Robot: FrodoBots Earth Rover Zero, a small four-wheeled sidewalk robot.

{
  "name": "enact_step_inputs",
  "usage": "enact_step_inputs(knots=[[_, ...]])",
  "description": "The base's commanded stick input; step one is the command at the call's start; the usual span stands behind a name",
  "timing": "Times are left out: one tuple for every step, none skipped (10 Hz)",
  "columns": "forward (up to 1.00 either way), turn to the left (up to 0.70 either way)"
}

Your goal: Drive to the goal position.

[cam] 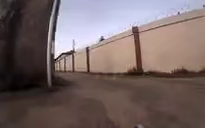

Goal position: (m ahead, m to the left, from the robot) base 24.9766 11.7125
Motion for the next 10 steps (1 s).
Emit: enact_step_inputs(knots=[[1.0, 0.0], [1.0, 0.0], [1.0, 0.0], [1.0, 0.0], [1.0, 0.01], [1.0, 0.04], [1.0, 0.17], [1.0, 0.4], [1.0, 0.4], [1.0, 0.3]])
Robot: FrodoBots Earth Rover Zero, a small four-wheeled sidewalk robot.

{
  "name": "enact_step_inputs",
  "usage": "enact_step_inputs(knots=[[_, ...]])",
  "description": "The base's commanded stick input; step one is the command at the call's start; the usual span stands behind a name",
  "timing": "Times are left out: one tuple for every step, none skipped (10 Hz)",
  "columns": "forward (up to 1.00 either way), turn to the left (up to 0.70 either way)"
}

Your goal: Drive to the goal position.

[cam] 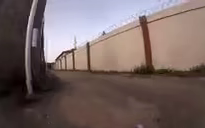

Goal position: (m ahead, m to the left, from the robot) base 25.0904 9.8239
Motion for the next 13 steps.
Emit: enact_step_inputs(knots=[[1.0, 0.08], [1.0, 0.0], [1.0, 0.0], [1.0, 0.0], [1.0, 0.0], [1.0, 0.0], [1.0, 0.0], [1.0, 0.0], [1.0, 0.0], [1.0, 0.0], [1.0, 0.03], [1.0, 0.09], [1.0, 0.1]])
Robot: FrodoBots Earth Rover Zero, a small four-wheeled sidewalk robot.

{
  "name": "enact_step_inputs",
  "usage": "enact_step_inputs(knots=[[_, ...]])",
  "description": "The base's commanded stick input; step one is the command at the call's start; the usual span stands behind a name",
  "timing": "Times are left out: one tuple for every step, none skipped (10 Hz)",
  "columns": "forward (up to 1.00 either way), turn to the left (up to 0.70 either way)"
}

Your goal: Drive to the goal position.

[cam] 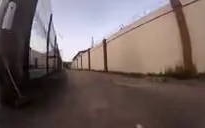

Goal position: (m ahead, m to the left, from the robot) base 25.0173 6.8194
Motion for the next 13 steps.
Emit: enact_step_inputs(knots=[[1.0, 0.11], [1.0, 0.11], [1.0, 0.11], [1.0, 0.11], [1.0, 0.11], [1.0, 0.11], [1.0, 0.11], [1.0, 0.11], [1.0, 0.11], [1.0, 0.11], [1.0, 0.11], [1.0, 0.11], [1.0, 0.04]])
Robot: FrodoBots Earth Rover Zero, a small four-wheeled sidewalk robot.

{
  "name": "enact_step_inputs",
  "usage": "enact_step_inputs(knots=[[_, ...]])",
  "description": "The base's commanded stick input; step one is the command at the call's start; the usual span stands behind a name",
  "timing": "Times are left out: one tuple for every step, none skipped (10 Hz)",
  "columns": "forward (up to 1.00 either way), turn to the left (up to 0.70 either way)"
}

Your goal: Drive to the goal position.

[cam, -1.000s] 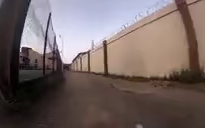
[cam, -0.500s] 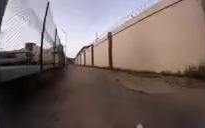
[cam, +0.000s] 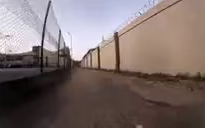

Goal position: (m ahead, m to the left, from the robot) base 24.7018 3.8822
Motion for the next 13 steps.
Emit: enact_step_inputs(knots=[[1.0, 0.0], [1.0, 0.0], [1.0, 0.0], [1.0, 0.0], [1.0, 0.0], [1.0, 0.0], [1.0, 0.0], [1.0, 0.0], [1.0, 0.0], [1.0, 0.0], [1.0, 0.0], [1.0, 0.37], [1.0, 0.39]])
